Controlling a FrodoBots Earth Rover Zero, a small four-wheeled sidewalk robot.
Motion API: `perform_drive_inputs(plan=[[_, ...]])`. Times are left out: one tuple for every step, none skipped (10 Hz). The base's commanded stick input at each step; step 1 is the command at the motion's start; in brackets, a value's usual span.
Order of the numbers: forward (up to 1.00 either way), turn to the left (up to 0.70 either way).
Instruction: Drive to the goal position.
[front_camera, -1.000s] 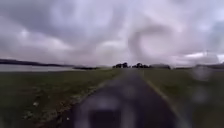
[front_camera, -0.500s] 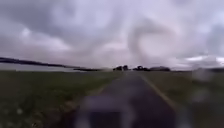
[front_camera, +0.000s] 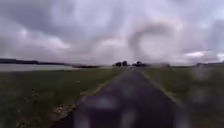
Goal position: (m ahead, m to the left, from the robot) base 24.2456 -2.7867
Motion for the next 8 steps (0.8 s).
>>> perform_drive_inputs(plan=[[0.7,0.0],[0.7,0.0],[0.7,0.0],[0.7,-0.03],[0.7,-0.09],[0.7,-0.14],[0.7,-0.14],[0.7,-0.14]])
